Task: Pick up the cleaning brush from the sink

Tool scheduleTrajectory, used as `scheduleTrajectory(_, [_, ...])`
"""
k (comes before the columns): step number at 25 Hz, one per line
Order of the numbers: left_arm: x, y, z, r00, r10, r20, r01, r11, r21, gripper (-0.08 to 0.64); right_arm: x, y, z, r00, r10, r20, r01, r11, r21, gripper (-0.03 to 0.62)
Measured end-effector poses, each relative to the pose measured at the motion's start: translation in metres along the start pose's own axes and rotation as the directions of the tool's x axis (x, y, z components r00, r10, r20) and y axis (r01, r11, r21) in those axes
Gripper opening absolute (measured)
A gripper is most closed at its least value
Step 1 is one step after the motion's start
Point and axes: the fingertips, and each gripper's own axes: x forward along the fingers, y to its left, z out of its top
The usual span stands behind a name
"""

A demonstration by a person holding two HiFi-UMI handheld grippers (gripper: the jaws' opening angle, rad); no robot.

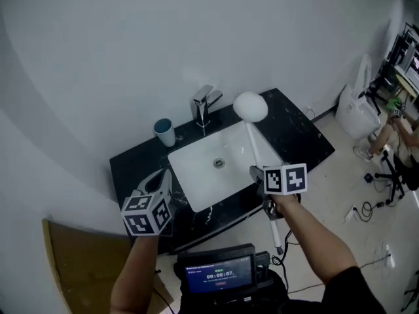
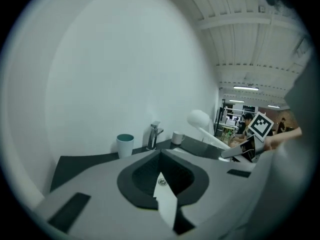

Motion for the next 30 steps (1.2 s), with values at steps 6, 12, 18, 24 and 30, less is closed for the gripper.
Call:
scheduleTrajectory(6, [-0.058,-0.088,0.015,0.978,0.111,0.175,-0.124,0.990,0.063,0.012,-0.102,-0.028,0.040,0.975,0.123,0.183,-0.071,0.962,-0.265,0.037])
scheduleTrajectory(12, [-0.121,-0.094,-0.024,0.967,0.144,0.211,-0.157,0.987,0.046,0.012,-0.151,-0.025,0.024,0.911,0.236,0.340,-0.119,0.936,-0.330,0.037])
scheduleTrajectory(18, [-0.158,-0.087,-0.061,0.931,0.223,0.288,-0.231,0.973,-0.005,0.012,-0.181,-0.018,-0.007,0.884,0.234,0.405,-0.064,0.918,-0.390,0.035])
scheduleTrajectory(24, [-0.200,-0.128,-0.066,0.913,0.282,0.293,-0.291,0.957,-0.014,0.012,-0.215,-0.013,-0.022,0.868,0.278,0.412,-0.094,0.906,-0.413,0.035])
scheduleTrajectory(30, [-0.163,-0.118,-0.074,0.906,0.312,0.286,-0.320,0.947,-0.021,0.012,-0.197,-0.033,-0.008,0.856,0.287,0.430,-0.099,0.907,-0.409,0.035])
